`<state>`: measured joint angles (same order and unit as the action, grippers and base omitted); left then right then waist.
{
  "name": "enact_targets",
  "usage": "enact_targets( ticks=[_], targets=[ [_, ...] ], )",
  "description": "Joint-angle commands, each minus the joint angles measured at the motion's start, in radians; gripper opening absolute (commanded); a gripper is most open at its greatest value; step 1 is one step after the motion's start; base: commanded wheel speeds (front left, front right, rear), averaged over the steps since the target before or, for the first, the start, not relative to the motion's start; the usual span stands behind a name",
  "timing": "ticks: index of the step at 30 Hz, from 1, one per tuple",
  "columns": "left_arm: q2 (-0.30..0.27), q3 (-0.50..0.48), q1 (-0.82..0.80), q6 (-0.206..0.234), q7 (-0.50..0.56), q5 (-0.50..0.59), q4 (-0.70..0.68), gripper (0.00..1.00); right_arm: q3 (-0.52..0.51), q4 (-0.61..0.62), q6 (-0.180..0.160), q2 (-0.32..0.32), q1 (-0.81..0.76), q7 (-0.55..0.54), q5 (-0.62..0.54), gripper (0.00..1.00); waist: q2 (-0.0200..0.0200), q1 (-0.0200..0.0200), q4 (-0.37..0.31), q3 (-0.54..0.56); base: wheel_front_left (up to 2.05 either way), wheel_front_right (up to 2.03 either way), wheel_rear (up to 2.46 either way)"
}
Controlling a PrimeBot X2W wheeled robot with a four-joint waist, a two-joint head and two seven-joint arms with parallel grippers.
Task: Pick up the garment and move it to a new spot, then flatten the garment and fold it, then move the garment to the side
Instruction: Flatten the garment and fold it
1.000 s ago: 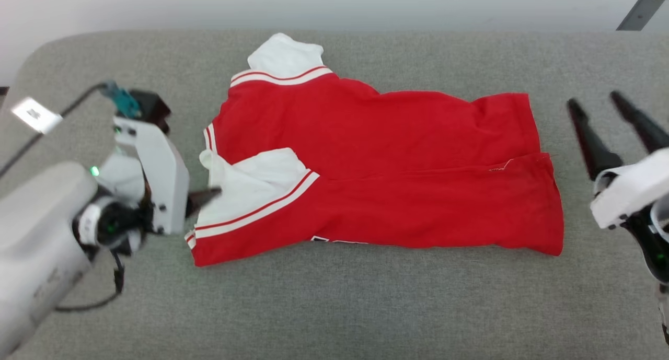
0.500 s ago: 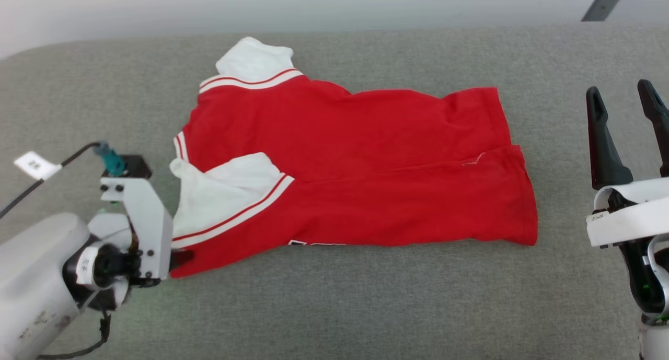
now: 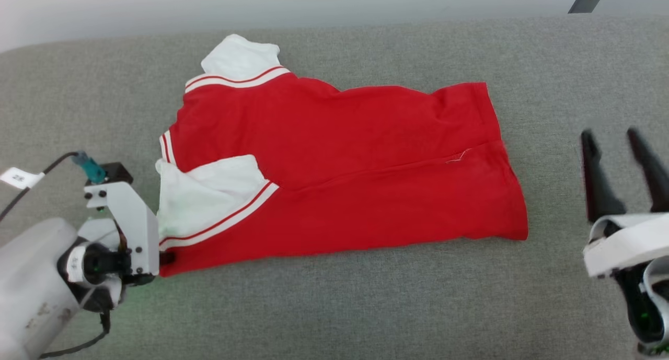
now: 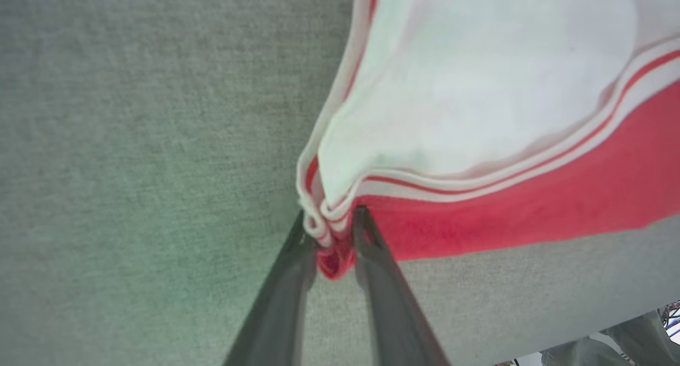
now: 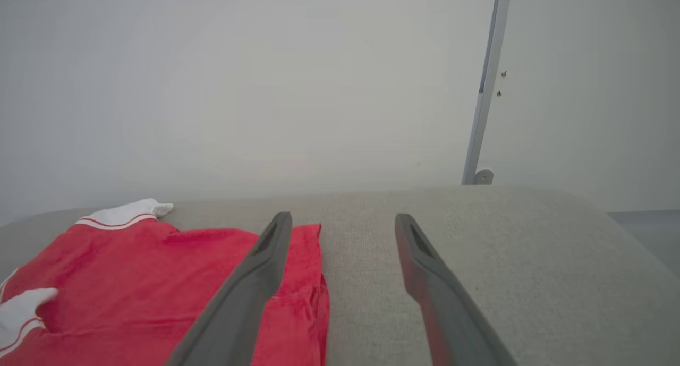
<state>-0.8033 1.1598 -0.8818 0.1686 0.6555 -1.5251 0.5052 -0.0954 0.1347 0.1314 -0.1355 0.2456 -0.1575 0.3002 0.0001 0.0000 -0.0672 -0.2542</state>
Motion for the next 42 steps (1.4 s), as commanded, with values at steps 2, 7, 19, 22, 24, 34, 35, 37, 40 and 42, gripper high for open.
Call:
enact_targets(
  ticks=[2,7,19,22,24,34,35,37,40,42],
  targets=[
    [0.051,0.018,0.030,-0.023,-0.011,0.000,0.023,0.00,-0.004,-0.003,-0.002,0.006,-0.018,-0.047,0.015,1.00,-0.0001,0.0000,0.003,-0.004,0.00,0.00,0.00],
    [0.083,0.011,0.008,-0.056,-0.022,0.004,0.057,0.00,0.011,-0.055,-0.002,0.015,-0.035,-0.169,0.035,1.00,-0.0001,0.0000,0.019,-0.018,0.00,0.00,0.00],
    [0.135,0.004,-0.036,-0.100,-0.041,0.025,0.115,0.00,0.020,-0.263,-0.002,0.038,0.049,-0.396,0.038,1.00,-0.0001,0.0000,0.068,-0.072,0.00,0.00,0.00],
    [0.144,0.006,-0.043,-0.107,-0.041,0.030,0.128,0.00,0.012,-0.317,-0.002,0.040,0.070,-0.453,0.026,1.00,-0.0001,0.0000,0.077,-0.078,0.00,0.00,0.00],
    [0.146,0.005,-0.043,-0.110,-0.040,0.031,0.131,0.00,0.009,-0.330,-0.002,0.041,0.077,-0.467,0.022,0.78,-0.0001,0.0000,0.080,-0.080,0.00,0.00,0.00],
    [0.139,-0.006,-0.060,-0.122,-0.033,0.024,0.138,0.00,-0.043,-0.336,-0.002,0.048,0.122,-0.608,0.001,0.00,-0.0001,0.0000,0.096,-0.077,0.00,0.00,0.00],
    [0.136,-0.008,-0.062,-0.121,-0.032,0.023,0.134,0.00,-0.048,-0.329,-0.002,0.047,0.126,-0.618,0.003,0.00,-0.0001,0.0000,0.096,-0.075,0.00,0.00,0.00],
    [0.127,-0.011,-0.067,-0.118,-0.028,0.023,0.125,0.00,-0.054,-0.312,-0.002,0.050,0.131,-0.638,0.008,0.00,-0.0001,0.0000,0.097,-0.072,0.00,0.00,0.00],
    [0.109,-0.019,-0.073,-0.110,-0.019,0.016,0.107,0.00,-0.055,-0.279,-0.002,0.044,0.140,-0.668,0.005,0.00,-0.0001,0.0000,0.097,-0.066,0.00,0.00,0.00],
    [0.093,-0.021,-0.075,-0.104,-0.009,0.012,0.091,0.00,-0.056,-0.258,-0.002,0.034,0.142,-0.689,0.012,0.00,-0.0001,0.0000,0.098,-0.059,0.00,0.00,0.00]
  ],
)
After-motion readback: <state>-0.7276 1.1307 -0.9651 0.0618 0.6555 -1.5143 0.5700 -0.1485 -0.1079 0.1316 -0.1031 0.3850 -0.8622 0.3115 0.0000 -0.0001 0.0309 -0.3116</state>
